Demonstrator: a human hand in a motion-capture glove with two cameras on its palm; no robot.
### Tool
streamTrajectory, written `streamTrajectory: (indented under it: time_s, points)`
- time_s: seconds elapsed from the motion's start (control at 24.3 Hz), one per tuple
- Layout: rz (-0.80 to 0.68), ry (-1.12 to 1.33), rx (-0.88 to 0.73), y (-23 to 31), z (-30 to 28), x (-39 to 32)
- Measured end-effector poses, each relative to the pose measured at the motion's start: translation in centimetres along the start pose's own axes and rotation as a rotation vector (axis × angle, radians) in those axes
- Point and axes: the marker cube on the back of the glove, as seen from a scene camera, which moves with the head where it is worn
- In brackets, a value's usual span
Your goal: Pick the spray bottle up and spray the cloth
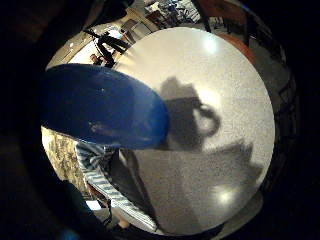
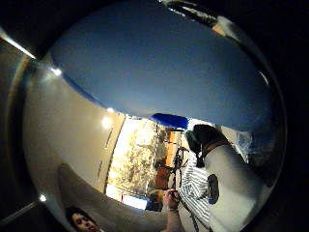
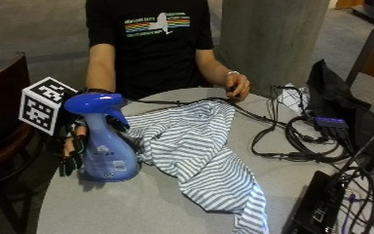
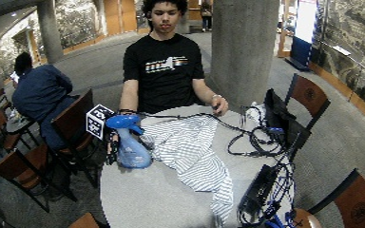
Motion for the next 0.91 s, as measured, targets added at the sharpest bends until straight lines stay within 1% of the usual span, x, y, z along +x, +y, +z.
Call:
streamTrajectory:
  time_s: [0.21,0.49,0.91]
  points:
    - [0.018,0.006,0.015,-1.4,0.2,-0.2]
    - [0.041,0.029,-0.008,-3.4,1.0,-0.6]
    - [0.036,0.011,-0.02,-5.1,2.3,-0.7]
